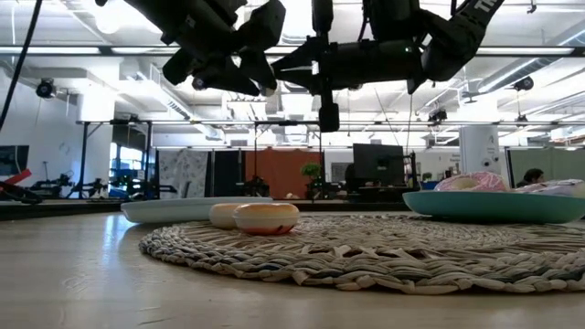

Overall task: Pick & Place donuts
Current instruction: Put the small blue donut on the blue plate

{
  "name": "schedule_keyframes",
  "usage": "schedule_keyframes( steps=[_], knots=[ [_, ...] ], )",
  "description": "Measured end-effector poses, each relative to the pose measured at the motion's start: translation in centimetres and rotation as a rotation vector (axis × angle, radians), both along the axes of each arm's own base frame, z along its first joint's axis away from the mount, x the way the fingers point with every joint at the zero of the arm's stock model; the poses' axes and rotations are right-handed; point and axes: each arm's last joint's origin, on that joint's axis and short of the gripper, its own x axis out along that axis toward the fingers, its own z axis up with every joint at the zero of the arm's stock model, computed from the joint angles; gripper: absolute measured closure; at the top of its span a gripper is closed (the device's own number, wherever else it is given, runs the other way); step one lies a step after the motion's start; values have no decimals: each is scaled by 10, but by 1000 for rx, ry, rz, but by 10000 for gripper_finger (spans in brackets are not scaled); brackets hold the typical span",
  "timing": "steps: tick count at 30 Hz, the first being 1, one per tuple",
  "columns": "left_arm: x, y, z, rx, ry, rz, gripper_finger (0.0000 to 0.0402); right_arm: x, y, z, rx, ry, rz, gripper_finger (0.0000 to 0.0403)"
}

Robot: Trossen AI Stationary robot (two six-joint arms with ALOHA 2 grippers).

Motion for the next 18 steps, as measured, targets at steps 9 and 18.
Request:
schedule_keyframes(
  steps=[9, 18],
  knots=[
    [1, 0, 2, 8, 25, -21, 349, 0, 1, -7, 35, 79, 15, 388],
    [-2, 2, -2, 28, 108, -33, 399, -3, 0, -6, 12, 94, 70, 308]
  ],
)
